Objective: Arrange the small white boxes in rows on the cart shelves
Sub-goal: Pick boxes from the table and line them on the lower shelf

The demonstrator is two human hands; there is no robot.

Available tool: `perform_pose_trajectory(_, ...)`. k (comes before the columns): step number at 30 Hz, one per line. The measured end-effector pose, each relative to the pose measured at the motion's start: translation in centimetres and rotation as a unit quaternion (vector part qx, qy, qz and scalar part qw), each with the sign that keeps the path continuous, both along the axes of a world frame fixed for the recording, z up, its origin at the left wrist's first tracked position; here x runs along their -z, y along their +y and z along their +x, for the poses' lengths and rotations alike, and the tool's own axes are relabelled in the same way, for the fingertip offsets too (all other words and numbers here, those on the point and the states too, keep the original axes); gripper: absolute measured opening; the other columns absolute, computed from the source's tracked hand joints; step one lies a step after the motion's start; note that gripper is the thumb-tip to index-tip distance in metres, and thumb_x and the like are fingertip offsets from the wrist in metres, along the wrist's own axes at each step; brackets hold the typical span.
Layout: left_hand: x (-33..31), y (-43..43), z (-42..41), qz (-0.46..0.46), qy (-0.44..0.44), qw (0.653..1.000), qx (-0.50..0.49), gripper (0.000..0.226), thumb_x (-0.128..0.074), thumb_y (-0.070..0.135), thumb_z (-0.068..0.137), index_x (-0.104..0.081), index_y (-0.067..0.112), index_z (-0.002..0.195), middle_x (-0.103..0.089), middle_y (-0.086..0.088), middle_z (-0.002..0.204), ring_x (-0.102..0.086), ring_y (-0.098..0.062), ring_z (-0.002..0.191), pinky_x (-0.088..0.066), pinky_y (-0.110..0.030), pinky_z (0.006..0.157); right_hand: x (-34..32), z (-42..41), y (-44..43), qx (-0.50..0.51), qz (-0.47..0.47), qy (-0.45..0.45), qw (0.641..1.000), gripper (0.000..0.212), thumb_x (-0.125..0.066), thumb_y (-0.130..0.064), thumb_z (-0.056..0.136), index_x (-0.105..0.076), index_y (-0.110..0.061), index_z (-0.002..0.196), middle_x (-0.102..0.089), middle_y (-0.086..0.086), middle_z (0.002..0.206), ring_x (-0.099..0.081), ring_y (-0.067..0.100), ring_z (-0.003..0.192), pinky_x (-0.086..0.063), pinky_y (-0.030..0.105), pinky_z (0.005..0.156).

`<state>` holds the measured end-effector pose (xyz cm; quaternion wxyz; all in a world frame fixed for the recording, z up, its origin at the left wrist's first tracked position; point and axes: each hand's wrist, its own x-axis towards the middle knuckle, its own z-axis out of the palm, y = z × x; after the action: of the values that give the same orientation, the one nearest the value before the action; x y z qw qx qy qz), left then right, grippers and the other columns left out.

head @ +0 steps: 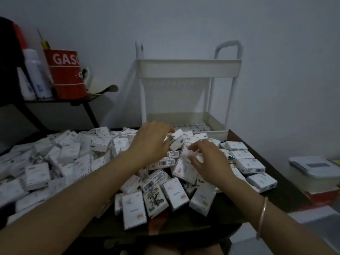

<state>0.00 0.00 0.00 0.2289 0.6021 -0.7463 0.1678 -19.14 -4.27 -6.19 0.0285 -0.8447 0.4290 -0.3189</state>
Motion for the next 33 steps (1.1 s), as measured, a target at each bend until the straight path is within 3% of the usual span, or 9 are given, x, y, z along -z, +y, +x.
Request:
perform_pose_trajectory(6,-0.1,-5.3,0.1,0.143,-0.032,0.989,0.016,0.060,-0.060,0.022,0.087,-0.039,0.028,0.143,-0.051,0.005,0.140,-0.050,-0.018,0.124,-0.043,-0.037,0.101,-1.0,1.5,-3.3,-0.018,-0.020,0.020,0.999,0.042,-0.064,-0.039,0.087,-0.053,-0.025,0.124,-0.055,-0.004,0.120,-0.047,0.016,0.112,-0.042,0.032,0.088)
perform_pose_trajectory(12,-0.8,-8.2,1.3,0.254,0.017,0.965,0.072,0.054,-0.063,0.021,0.087,-0.044,0.031,0.137,-0.063,0.007,0.120,-0.059,-0.010,0.099,-0.051,-0.033,0.086,-1.1,2.4,-6.5,-0.074,0.015,0.046,0.996,0.064,-0.071,-0.060,0.073,-0.048,-0.026,0.122,-0.053,-0.007,0.117,-0.047,0.014,0.108,-0.039,0.031,0.085)
perform_pose_trajectory(16,-2.0,-9.6,2.4,0.275,0.067,0.955,0.092,0.053,-0.063,0.017,0.086,-0.048,0.031,0.135,-0.059,0.016,0.114,-0.056,0.009,0.090,-0.045,-0.007,0.072,-1.4,3.0,-7.9,-0.117,0.039,0.036,0.992,0.061,-0.074,-0.054,0.073,-0.047,-0.029,0.121,-0.055,-0.010,0.117,-0.050,0.012,0.105,-0.039,0.030,0.083)
perform_pose_trajectory(18,-2.5,-10.4,3.0,0.277,0.113,0.950,0.085,0.054,-0.062,0.013,0.087,-0.047,0.032,0.135,-0.058,0.013,0.119,-0.057,0.005,0.095,-0.049,-0.012,0.077,-1.6,3.3,-8.6,-0.135,0.034,0.047,0.989,0.054,-0.073,-0.046,0.076,-0.049,-0.030,0.122,-0.057,-0.010,0.117,-0.050,0.012,0.104,-0.041,0.031,0.085)
perform_pose_trajectory(21,-3.1,-11.8,4.2,0.287,0.193,0.937,0.048,0.046,-0.067,0.011,0.085,-0.050,0.034,0.122,-0.063,0.006,0.113,-0.065,-0.009,0.094,-0.057,-0.035,0.081,-1.8,3.4,-9.5,-0.138,0.021,0.040,0.989,0.035,-0.070,-0.035,0.082,-0.056,-0.028,0.114,-0.056,-0.010,0.107,-0.049,0.013,0.100,-0.038,0.027,0.080)
perform_pose_trajectory(27,-3.7,-12.9,6.5,0.299,0.328,0.895,0.044,0.035,-0.069,0.003,0.083,-0.056,0.024,0.108,-0.073,0.001,0.097,-0.071,-0.010,0.087,-0.056,-0.023,0.066,-2.5,3.3,-9.7,-0.127,0.102,-0.051,0.985,0.023,-0.064,-0.038,0.089,-0.048,-0.035,0.106,-0.054,-0.011,0.107,-0.054,0.006,0.092,-0.048,0.026,0.079)
perform_pose_trajectory(30,-3.8,-12.8,7.0,0.292,0.384,0.874,0.056,0.035,-0.068,-0.003,0.082,-0.054,0.015,0.109,-0.072,-0.001,0.104,-0.072,-0.014,0.088,-0.058,-0.024,0.068,-3.2,3.0,-9.5,-0.120,0.107,-0.066,0.985,0.022,-0.062,-0.038,0.090,-0.047,-0.035,0.107,-0.058,-0.014,0.107,-0.053,0.000,0.096,-0.044,0.017,0.079)
perform_pose_trajectory(33,-4.1,-12.6,7.2,0.286,0.430,0.854,0.070,0.044,-0.067,-0.007,0.082,-0.052,0.019,0.114,-0.065,-0.006,0.113,-0.072,-0.017,0.088,-0.058,-0.026,0.065,-3.5,2.5,-9.0,-0.114,0.075,-0.087,0.987,0.022,-0.062,-0.034,0.090,-0.053,-0.033,0.109,-0.058,-0.018,0.105,-0.050,-0.006,0.097,-0.040,0.013,0.078)
